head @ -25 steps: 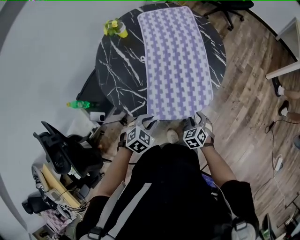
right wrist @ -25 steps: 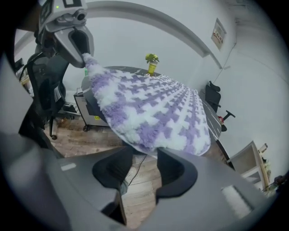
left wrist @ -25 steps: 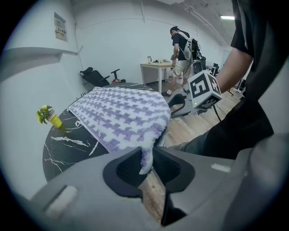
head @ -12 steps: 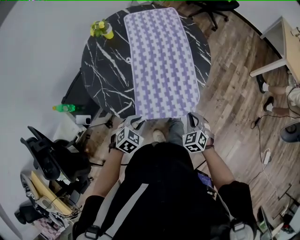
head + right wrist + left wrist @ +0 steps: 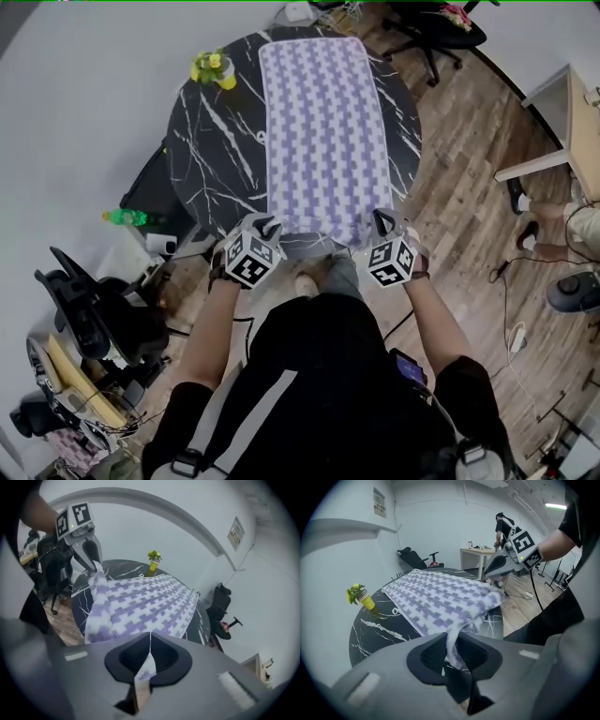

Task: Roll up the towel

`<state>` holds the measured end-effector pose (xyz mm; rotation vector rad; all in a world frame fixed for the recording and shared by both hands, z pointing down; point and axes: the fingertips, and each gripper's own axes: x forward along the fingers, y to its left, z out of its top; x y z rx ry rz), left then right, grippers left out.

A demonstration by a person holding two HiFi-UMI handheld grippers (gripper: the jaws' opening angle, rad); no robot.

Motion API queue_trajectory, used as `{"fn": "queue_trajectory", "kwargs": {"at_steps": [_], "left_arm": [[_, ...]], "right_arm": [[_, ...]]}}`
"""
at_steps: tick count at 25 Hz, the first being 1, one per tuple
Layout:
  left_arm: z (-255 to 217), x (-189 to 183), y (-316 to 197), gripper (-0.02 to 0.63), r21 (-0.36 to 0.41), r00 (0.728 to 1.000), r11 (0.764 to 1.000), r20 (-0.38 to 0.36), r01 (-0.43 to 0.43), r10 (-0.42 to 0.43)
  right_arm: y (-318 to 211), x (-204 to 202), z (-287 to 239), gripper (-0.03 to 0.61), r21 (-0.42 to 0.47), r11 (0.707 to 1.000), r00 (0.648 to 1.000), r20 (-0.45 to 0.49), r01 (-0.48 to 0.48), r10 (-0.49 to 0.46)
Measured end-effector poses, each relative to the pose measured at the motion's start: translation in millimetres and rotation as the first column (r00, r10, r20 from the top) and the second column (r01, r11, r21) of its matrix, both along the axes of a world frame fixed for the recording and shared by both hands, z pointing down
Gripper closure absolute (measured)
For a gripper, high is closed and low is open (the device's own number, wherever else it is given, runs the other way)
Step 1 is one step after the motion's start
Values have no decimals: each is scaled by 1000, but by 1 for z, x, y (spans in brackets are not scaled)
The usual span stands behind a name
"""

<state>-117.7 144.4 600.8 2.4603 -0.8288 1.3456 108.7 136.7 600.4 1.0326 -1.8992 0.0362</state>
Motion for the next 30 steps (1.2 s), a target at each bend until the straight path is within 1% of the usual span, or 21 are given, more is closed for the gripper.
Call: {"fn": "queue_trajectory", "kwargs": {"at_steps": [2, 4, 8, 10, 11, 12, 16, 18, 20, 23, 28, 30], "left_arm": [[7, -1, -15, 534, -20, 1000, 1000, 17, 24, -23], [17, -1, -22, 534, -49, 999, 998, 28, 47, -46], [31, -2, -32, 534, -93, 997, 993, 29, 76, -73], [38, -2, -37, 534, -106, 996, 991, 36, 80, -76], [40, -2, -40, 534, -111, 996, 991, 40, 81, -77], [43, -3, -41, 534, -116, 996, 990, 44, 81, -76], [53, -4, -41, 534, -130, 995, 988, 61, 85, -78], [56, -4, -41, 532, -132, 994, 987, 65, 95, -87], [59, -5, -40, 532, -135, 993, 985, 66, 106, -98], [61, -6, -40, 532, -135, 992, 984, 63, 114, -106], [62, -4, -39, 532, -124, 993, 988, 83, 96, -86], [63, -4, -37, 532, -125, 993, 988, 90, 92, -81]], "right_arm": [[-7, -6, 2, 569, -54, 998, 998, 56, 22, -19], [-3, -10, 5, 568, -84, 995, 995, 93, 45, -38], [11, -15, 17, 563, -103, 988, 989, 111, 113, -101], [13, -15, 18, 549, -108, 985, 984, 134, 132, -117], [15, -15, 18, 513, -115, 984, 981, 150, 137, -119], [19, -15, 18, 494, -123, 982, 978, 168, 143, -121], [40, -15, 22, 452, -152, 970, 965, 209, 192, -159], [50, -15, 27, 404, -166, 961, 961, 204, 221, -186], [58, -12, 32, 379, -170, 958, 960, 196, 232, -198], [69, -9, 43, 373, -181, 955, 964, 164, 237, -208], [76, -12, 67, 348, -220, 939, 964, 93, 265, -250], [76, -12, 76, 348, -231, 938, 966, 52, 258, -253]]}}
